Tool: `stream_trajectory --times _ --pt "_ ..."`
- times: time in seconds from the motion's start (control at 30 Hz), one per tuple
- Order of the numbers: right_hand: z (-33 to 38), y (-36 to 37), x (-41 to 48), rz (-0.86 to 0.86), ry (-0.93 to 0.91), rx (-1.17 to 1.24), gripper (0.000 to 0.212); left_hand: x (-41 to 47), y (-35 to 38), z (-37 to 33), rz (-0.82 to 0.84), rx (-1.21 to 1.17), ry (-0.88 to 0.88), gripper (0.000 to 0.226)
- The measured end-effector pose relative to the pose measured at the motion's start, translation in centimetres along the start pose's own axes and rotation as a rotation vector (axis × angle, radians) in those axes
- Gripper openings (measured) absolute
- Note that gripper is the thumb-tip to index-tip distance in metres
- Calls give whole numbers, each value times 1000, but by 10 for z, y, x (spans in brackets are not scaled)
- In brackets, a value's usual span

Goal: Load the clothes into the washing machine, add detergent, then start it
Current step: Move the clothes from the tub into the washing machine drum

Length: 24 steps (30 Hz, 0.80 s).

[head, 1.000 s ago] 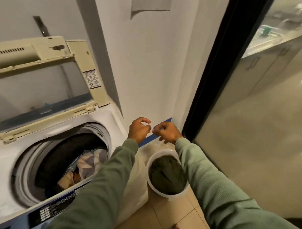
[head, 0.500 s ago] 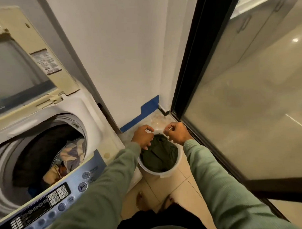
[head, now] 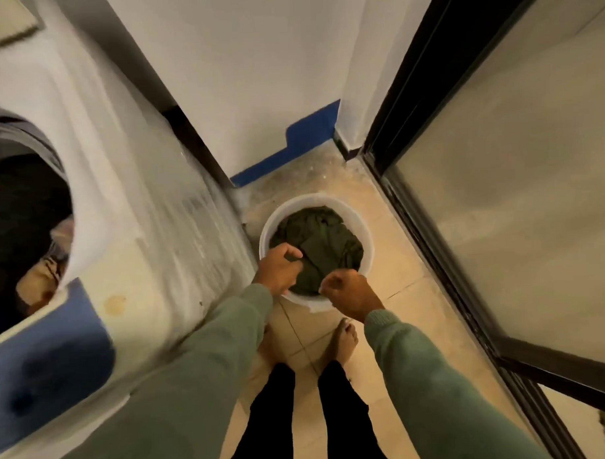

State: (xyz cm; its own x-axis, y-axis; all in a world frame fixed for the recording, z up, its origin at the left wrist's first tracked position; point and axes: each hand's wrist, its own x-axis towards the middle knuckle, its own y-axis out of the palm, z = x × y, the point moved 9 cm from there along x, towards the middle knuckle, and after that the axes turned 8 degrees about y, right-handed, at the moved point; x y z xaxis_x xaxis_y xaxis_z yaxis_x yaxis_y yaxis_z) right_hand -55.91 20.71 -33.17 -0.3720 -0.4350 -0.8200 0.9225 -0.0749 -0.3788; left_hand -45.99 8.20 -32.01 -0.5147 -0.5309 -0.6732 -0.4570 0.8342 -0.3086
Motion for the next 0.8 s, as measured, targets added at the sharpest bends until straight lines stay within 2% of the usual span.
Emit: stream_trajectory --times 0.3,0.47,0.53,0.6,0.63,0.7,0.73,0.8 --pt "-92 46 170 15 111 -64 29 127 70 116 4 -33 -75 28" --pt "-104 60 241 -106 89 -43 70 167 89 168 -63 -54 -92 36" --pt "-103 67 263 -125 92 -80 94 176 98 180 -73 -55 -84 37" --pt "-104 75 276 -112 131 -190 104 180 104 188 -75 -57 -79 39" --pt "-105 76 280 -122 132 -275 98 180 106 190 -74 -58 -79 40" --pt "-101 72 285 -147 89 -359 67 179 107 190 -71 -62 -78 43" --pt "-98 70 283 -131 73 -316 53 178 105 188 -70 -68 -81 45" --pt "-93 63 276 -69 86 -125 38 176 100 183 -66 -73 -90 55"
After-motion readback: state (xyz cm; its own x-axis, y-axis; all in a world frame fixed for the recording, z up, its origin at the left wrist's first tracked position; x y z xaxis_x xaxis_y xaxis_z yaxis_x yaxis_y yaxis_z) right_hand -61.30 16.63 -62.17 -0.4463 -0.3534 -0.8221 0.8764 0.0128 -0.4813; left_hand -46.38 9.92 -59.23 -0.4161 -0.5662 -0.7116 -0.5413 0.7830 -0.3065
